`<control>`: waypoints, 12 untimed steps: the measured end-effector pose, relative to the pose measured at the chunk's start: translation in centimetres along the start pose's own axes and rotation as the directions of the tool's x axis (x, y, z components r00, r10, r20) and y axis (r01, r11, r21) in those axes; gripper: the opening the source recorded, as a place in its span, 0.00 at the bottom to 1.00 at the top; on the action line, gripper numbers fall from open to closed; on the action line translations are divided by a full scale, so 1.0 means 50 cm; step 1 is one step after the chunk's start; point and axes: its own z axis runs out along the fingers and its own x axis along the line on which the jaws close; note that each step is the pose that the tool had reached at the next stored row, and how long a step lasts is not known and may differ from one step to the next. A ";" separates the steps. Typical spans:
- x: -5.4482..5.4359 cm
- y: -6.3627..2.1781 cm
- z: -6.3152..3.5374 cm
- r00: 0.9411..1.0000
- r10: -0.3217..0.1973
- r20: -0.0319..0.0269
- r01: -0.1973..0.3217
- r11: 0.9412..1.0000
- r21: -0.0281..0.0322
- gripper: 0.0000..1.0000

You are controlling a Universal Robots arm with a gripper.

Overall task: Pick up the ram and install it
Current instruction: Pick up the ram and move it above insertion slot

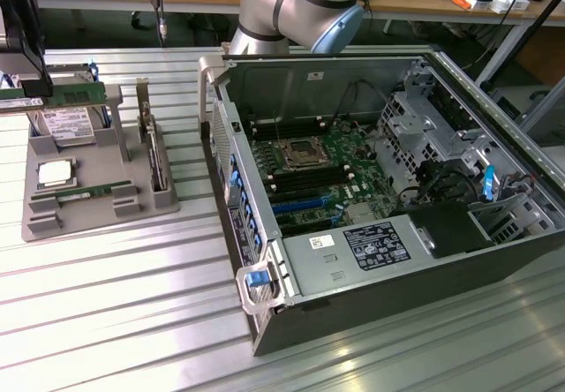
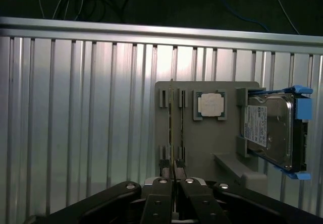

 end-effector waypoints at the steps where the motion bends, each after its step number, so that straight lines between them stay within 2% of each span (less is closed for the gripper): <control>1: 0.000 0.000 0.000 1.000 0.000 0.000 0.000 1.000 0.000 0.12; 12: 0.002 -0.031 -0.001 1.000 0.000 0.000 0.000 1.000 0.000 0.12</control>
